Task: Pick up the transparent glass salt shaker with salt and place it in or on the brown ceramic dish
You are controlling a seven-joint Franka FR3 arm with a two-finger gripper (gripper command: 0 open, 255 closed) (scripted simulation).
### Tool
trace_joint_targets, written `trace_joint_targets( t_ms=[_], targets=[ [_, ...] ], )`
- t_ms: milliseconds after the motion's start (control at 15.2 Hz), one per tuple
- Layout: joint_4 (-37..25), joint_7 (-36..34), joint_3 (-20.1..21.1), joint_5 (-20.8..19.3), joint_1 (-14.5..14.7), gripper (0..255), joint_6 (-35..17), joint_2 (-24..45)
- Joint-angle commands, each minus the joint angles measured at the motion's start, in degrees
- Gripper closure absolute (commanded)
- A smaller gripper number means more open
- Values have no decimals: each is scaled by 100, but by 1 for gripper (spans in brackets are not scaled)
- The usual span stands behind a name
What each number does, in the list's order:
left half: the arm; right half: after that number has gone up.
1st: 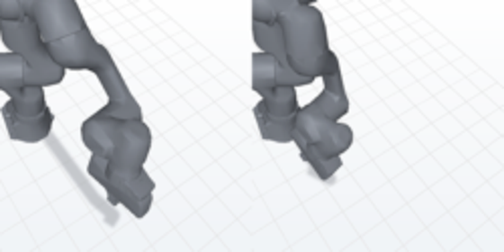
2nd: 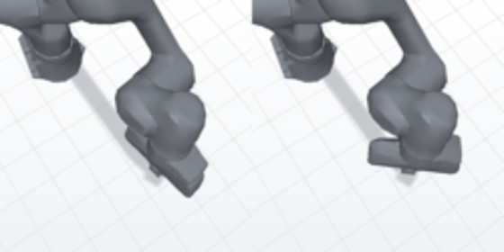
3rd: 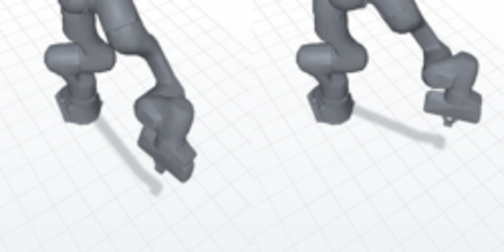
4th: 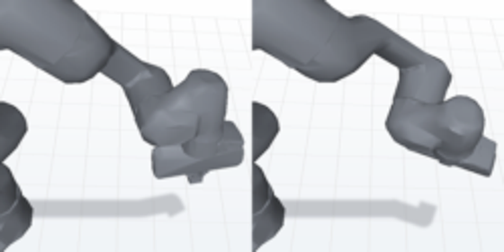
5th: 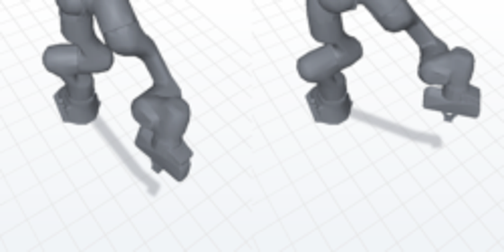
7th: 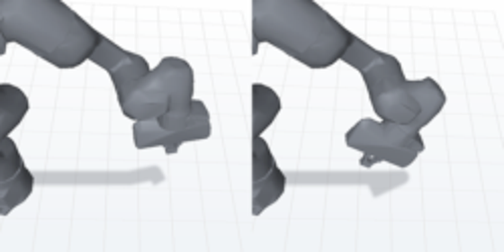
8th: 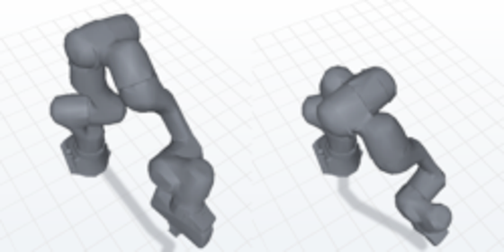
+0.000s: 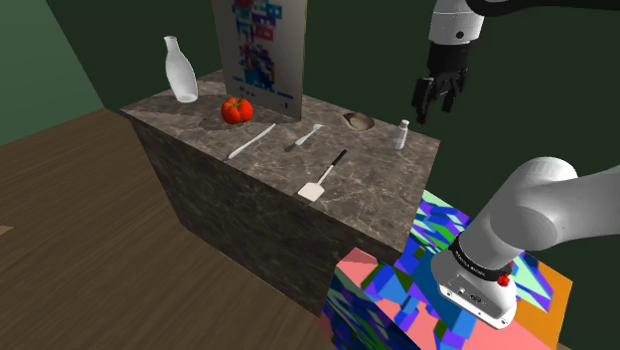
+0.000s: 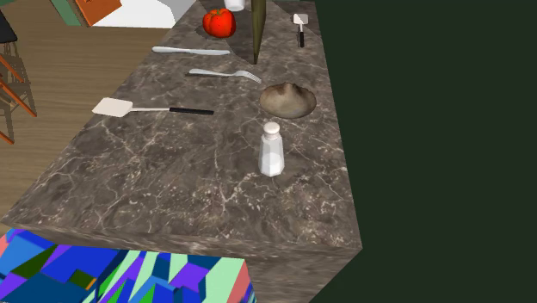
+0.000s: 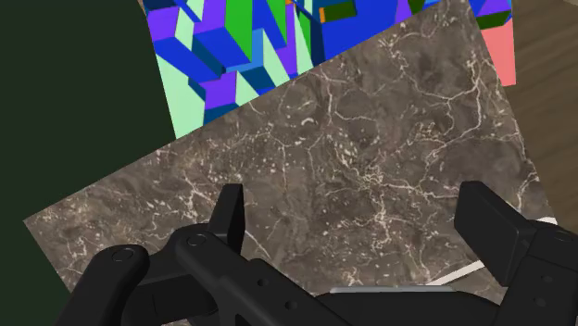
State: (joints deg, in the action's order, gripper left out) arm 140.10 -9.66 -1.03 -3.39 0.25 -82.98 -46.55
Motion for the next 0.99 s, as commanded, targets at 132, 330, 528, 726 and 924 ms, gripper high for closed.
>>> trace_joint_targets(
  t_ms=[132,330,528,726,924],
  targets=[
    [20,203,-239,-136,-86,0,-269,247],
    [-8,503,-592,-306,-205,0,-672,676],
    [-105,805,-935,-426,-305,0,-1066,1168],
    [-271,1115,-1270,-486,-381,0,-1442,1714],
    [-504,1443,-1591,-472,-436,0,-1788,2309]
  ],
)
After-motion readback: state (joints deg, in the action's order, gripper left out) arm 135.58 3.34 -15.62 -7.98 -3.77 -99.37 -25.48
